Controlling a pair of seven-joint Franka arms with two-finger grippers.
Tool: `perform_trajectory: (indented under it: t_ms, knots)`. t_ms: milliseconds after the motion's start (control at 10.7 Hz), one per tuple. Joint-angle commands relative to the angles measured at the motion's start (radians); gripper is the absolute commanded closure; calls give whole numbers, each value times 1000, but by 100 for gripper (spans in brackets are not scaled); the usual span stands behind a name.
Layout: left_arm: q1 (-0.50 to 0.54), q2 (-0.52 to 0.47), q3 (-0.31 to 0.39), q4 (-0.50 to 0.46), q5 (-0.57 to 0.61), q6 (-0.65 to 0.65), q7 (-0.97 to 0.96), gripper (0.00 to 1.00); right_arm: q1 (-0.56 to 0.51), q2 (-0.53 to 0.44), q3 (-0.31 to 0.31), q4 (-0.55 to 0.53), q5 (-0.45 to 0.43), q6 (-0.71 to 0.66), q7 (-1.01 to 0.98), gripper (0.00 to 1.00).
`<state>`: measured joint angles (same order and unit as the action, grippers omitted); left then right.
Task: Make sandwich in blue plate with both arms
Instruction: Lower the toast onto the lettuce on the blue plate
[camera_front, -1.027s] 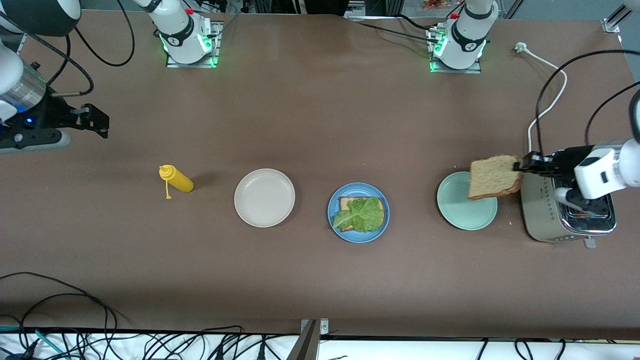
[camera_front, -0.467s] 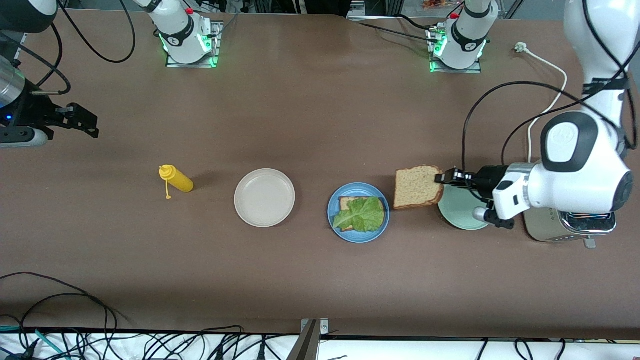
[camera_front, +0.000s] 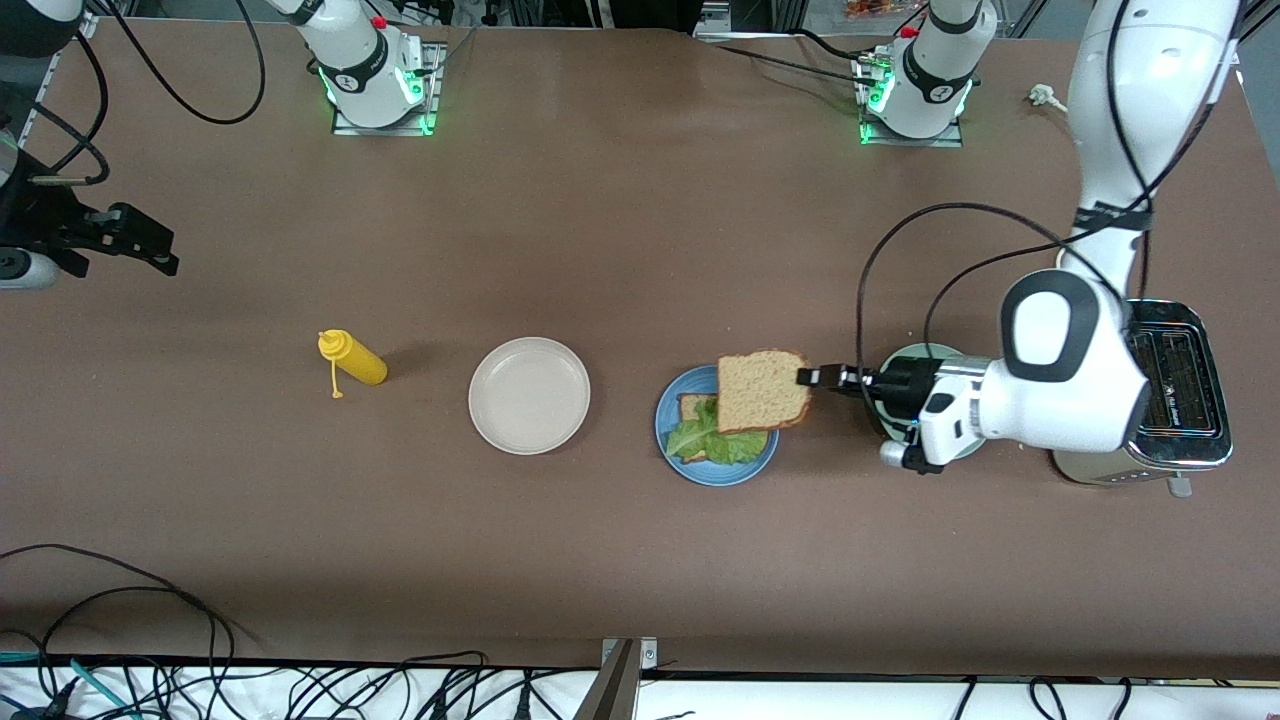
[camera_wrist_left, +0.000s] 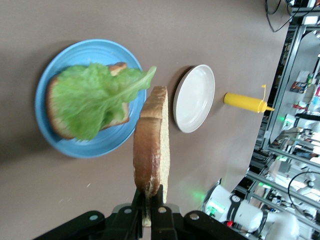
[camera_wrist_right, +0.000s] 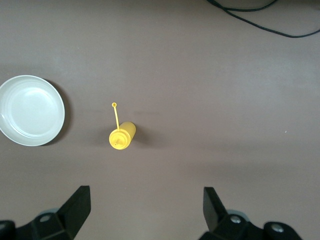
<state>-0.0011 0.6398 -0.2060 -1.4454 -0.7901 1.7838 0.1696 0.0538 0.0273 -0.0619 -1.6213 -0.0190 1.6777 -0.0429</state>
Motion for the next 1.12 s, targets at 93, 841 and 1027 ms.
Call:
perform_trajectory:
  t_ms: [93,841,1027]
  knots:
    - [-60,75,10,19,-61,107,-6,100,-3,-14,-38,12,37,-13,-6,0]
    - [-96,147,10,25,-135,198,-10,100,-3,-12,-45,29,36,-24,-8,0]
    - [-97,158,10,25,-135,200,-1,100,-2,-13,-52,29,36,-24,-8,0]
